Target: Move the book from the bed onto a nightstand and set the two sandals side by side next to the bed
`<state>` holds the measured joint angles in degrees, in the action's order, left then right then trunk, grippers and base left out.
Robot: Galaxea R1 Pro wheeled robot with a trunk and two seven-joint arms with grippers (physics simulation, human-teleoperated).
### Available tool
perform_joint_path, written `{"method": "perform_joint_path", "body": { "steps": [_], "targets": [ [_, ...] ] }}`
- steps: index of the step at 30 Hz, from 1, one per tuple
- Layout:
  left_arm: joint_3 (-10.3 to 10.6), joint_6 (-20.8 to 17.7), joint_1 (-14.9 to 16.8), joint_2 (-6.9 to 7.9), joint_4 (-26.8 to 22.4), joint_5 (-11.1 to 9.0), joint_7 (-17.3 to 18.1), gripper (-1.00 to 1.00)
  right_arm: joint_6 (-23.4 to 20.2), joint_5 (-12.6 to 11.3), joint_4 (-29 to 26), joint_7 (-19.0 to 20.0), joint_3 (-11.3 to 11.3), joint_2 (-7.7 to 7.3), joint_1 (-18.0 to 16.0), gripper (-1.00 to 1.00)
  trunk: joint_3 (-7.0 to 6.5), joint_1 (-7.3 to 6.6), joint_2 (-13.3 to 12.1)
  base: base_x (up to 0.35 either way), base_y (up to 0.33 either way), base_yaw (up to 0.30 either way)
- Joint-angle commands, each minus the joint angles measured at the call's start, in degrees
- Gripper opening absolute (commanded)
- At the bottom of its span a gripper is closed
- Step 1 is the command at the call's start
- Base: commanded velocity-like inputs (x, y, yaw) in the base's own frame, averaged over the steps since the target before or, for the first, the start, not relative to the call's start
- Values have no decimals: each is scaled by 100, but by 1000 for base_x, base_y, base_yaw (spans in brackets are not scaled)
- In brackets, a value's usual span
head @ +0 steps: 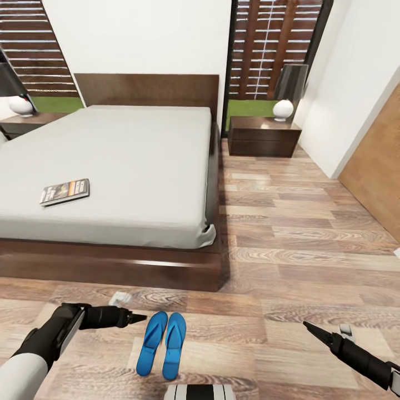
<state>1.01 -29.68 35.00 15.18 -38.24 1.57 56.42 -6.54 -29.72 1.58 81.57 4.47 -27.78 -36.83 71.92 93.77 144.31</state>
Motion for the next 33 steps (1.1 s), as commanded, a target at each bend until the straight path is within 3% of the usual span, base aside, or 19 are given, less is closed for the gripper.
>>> {"method": "perform_joint_path", "body": {
  "steps": [1,8,20,27,33],
  "targets": [
    [-27,70,1,10,69,16,59,100,-58,23,24,24,41,1,-8,100,-18,-3,0,0,0,0],
    [-153,529,-1,32,517,18,224,100,-44,19,51,12,39,15,-5,100,-173,-21,-9,0,0,0],
    [-186,1001,-2,44,1016,19,482,100,-40,32,126,8,38,30,-4,100,-439,-52,-25,0,0,0],
    [-188,1230,-2,46,1344,19,524,100,-46,45,139,11,33,40,-6,100,-439,-52,-25,0,0,0],
    [-193,1679,-2,46,1811,16,521,100,-58,64,140,12,25,48,-4,100,-439,-52,-25,0,0,0]
  ]
}}
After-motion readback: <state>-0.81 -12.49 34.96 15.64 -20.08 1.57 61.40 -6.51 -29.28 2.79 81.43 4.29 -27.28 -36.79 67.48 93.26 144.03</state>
